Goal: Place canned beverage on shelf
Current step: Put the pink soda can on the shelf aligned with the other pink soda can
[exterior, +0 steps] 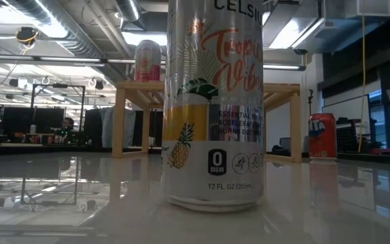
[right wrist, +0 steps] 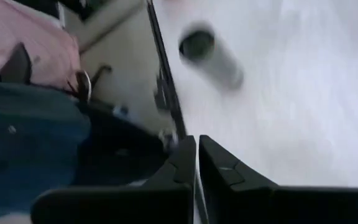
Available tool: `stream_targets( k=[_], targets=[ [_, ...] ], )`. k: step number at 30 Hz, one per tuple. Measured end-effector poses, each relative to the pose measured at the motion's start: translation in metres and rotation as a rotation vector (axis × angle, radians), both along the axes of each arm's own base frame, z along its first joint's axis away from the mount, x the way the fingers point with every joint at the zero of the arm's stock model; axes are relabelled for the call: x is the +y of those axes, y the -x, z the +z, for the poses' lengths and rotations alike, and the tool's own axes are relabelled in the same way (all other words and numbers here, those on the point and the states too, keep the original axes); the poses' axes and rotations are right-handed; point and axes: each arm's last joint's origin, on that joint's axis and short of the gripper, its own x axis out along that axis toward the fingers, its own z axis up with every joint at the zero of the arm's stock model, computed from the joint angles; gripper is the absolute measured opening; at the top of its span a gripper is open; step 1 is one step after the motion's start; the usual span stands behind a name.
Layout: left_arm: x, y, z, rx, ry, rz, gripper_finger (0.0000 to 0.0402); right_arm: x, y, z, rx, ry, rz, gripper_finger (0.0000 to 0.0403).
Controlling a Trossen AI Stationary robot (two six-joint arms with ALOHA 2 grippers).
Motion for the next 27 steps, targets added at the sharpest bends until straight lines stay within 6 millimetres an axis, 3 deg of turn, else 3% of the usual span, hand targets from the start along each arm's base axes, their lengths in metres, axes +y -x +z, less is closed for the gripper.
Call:
stream_targets(
  k=[8,15,19,27],
  targets=[
    [-0.002,-0.004,-0.004,-0.01,-0.02,-0.004,0.0325,0.034,0.024,-0.023,0.32,-0.078,-0.035,0.0012],
    [-0.002,-0.004,-0.004,-0.01,-0.022,-0.005,0.0325,0.048,0.041,-0.036,0.565,-0.092,-0.099,0.0025],
    [-0.002,-0.004,-0.004,-0.009,-0.028,-0.012,0.0325,0.058,0.054,-0.039,0.655,-0.1,-0.137,0.0087],
    [-0.002,-0.004,-0.004,-0.01,-0.042,-0.017,0.0325,0.06,0.075,-0.043,0.747,-0.021,-0.213,0.0265]
  ],
)
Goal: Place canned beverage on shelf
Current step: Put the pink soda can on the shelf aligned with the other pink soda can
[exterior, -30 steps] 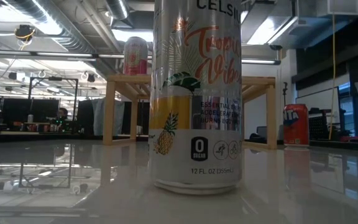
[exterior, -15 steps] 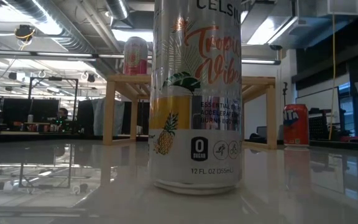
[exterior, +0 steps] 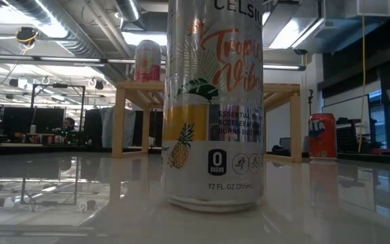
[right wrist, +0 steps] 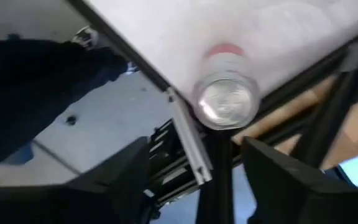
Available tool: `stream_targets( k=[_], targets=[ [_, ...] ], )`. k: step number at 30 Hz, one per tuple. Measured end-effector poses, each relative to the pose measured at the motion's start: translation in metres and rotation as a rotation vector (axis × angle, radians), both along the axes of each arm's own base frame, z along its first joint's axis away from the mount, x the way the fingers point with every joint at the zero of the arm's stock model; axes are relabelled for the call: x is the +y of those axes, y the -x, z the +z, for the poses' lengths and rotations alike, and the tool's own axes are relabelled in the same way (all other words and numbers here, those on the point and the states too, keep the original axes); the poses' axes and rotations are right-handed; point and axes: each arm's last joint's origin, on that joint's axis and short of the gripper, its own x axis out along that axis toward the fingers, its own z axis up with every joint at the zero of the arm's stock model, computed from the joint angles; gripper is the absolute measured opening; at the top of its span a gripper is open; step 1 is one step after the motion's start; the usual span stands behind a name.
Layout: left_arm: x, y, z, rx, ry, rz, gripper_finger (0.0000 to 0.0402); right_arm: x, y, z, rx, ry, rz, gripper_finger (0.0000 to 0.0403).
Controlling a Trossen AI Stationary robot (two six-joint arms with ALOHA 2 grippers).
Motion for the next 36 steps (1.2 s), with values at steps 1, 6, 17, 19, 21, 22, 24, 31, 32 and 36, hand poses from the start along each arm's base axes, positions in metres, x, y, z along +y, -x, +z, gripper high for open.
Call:
stream_targets(
  k=[1,6,17,19,21,22,24,31,32,36],
  targets=[
    [0.0,0.0,0.0,0.0,0.0,0.0,0.0325,0.0,0.001,-0.001,0.009,0.014,-0.001,0.0284],
    [0.0,0.0,0.0,0.0,0.0,0.0,0.0325,0.006,-0.003,-0.009,0.018,0.05,0.017,0.0349],
    [0.0,0.0,0.0,0.006,-0.004,-0.014,0.0325,0.021,-0.012,-0.036,0.089,0.162,0.079,0.0362],
    [0.0,0.0,0.0,0.007,-0.009,-0.018,0.0325,0.024,-0.013,-0.041,0.122,0.168,0.087,0.0359],
    [0.0,0.0,0.0,0.007,-0.009,-0.018,0.0325,0.027,-0.014,-0.048,0.158,0.163,0.094,0.0356],
    [0.0,0.0,0.0,0.007,-0.009,-0.019,0.0325,0.028,-0.013,-0.052,0.172,0.154,0.097,0.0355],
    [0.0,0.0,0.0,0.009,-0.014,-0.023,0.0325,0.028,-0.013,-0.06,0.187,0.147,0.093,0.0353],
    [-0.001,0.0,0.0,0.013,-0.007,-0.029,0.0325,0.029,-0.013,-0.083,0.21,0.122,0.113,0.0351],
    [-0.001,0.0,0.0,0.014,-0.005,-0.032,0.0325,0.029,-0.012,-0.085,0.228,0.115,0.115,0.0351],
    [-0.001,0.0,0.0,0.017,0.0,-0.036,0.0325,0.029,-0.011,-0.093,0.244,0.107,0.12,0.035]
  ],
)
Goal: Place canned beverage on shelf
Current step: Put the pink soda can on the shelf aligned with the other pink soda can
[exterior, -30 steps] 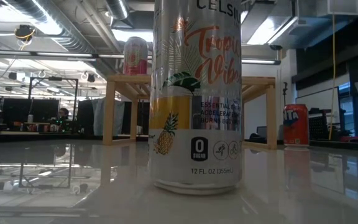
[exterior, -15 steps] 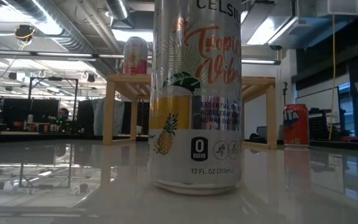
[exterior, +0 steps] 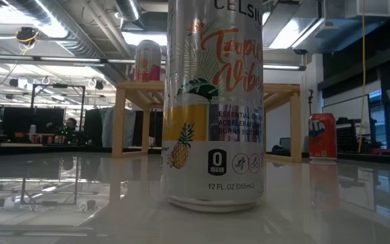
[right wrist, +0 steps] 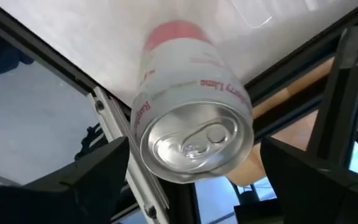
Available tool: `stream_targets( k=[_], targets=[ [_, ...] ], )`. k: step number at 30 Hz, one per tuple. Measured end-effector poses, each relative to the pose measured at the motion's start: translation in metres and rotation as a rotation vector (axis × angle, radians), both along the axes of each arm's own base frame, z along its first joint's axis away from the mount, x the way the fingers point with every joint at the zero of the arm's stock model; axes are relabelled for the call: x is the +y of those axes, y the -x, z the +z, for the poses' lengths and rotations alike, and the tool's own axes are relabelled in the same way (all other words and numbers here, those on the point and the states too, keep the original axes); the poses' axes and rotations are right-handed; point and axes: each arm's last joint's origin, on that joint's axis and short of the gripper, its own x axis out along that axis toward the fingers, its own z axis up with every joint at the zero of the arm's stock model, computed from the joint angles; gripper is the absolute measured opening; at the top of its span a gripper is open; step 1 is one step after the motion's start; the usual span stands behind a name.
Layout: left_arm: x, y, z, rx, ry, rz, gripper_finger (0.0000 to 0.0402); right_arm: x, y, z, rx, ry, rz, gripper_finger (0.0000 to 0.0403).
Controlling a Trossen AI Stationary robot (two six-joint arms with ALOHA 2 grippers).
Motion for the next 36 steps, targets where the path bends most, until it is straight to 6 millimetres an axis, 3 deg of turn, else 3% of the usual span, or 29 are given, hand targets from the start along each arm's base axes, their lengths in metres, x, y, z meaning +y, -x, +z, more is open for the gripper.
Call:
stream_targets(
  k=[11,17,20,28,36],
  targets=[
    [0.0,0.0,0.0,0.002,0.007,0.0,0.0325,-0.001,0.001,-0.025,-0.003,-0.042,0.047,0.0345],
    [-0.001,0.0,-0.001,0.014,0.029,-0.018,0.0325,0.0,0.001,-0.023,-0.004,-0.05,0.051,0.0269],
    [-0.002,-0.002,0.001,0.001,0.048,-0.026,0.0325,0.002,-0.003,-0.016,-0.065,-0.043,0.046,0.0266],
    [-0.003,-0.002,0.001,0.002,0.035,-0.05,0.0325,-0.012,-0.047,0.018,-0.378,-0.01,0.111,0.0266],
    [-0.003,-0.002,0.001,0.001,0.051,-0.035,0.0325,-0.068,-0.107,0.044,-0.597,0.168,0.249,0.0266]
  ],
)
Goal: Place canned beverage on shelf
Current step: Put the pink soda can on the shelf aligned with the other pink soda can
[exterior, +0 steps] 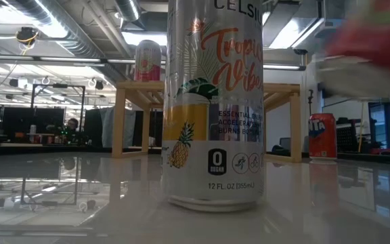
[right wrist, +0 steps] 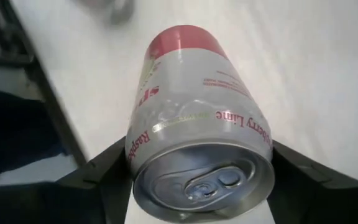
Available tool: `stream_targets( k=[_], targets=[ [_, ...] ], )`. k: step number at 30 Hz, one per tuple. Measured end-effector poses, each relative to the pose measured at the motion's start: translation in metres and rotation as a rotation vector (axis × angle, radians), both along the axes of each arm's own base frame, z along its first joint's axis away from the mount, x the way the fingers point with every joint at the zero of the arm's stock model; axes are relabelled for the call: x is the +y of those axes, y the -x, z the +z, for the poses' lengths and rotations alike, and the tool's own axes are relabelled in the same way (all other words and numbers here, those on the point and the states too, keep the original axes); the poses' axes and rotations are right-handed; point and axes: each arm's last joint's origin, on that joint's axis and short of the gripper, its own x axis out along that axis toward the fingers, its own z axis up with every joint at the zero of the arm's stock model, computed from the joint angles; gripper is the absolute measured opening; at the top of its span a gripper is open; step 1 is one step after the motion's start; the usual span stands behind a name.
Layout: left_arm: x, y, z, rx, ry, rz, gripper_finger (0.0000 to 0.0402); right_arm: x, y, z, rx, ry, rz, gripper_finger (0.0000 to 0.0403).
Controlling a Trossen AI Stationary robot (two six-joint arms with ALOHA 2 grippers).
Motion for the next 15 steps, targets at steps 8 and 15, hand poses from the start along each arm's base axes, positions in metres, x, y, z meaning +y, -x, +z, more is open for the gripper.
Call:
stream_targets(
  k=[8,15],
  targets=[
    [0.001,0.002,-0.002,0.016,0.051,0.052,0.0325,-0.062,-0.06,0.006,-0.035,0.091,0.128,0.0266],
    [0.0,0.006,-0.013,0.097,0.099,0.114,0.0325,-0.091,-0.111,-0.004,0.105,0.095,0.218,0.0266]
  ],
)
